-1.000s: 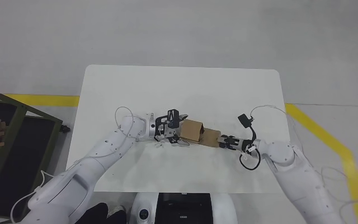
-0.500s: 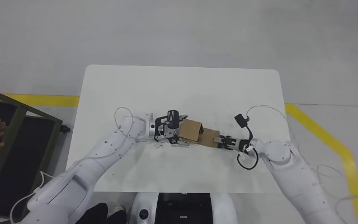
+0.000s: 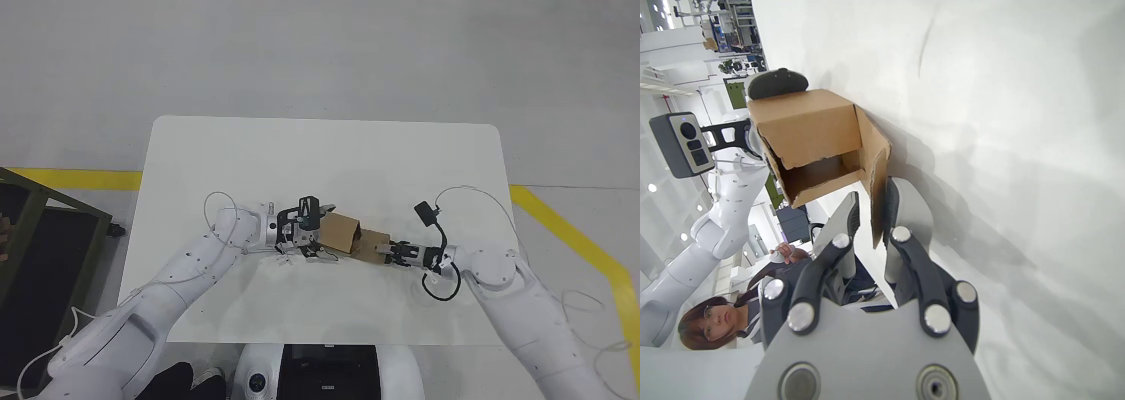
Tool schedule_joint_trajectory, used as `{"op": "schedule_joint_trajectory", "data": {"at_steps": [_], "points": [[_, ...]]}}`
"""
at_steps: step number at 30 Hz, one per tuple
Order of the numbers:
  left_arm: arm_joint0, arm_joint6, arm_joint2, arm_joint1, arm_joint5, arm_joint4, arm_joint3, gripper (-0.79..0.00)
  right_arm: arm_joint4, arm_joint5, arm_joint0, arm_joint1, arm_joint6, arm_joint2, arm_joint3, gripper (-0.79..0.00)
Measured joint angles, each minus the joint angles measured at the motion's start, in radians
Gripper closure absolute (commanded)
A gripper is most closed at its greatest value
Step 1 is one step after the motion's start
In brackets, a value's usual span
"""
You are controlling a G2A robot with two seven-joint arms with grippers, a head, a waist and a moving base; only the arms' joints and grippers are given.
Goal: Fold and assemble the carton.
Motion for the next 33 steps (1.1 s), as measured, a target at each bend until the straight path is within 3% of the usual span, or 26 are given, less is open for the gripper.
{"op": "schedule_joint_trajectory", "data": {"at_steps": [12, 33], "points": [[0.002, 0.002, -0.004, 0.002, -0.001, 0.001, -0.001, -0.785, 0.012, -0.013, 0.023, -0.007, -0.004, -0.021, -0.025, -0.120], [0.001, 0.006, -0.004, 0.002, -0.007, 0.004, -0.008, -0.785, -0.102, 0.188, 0.063, -0.012, -0.045, -0.063, -0.123, -0.114]]}}
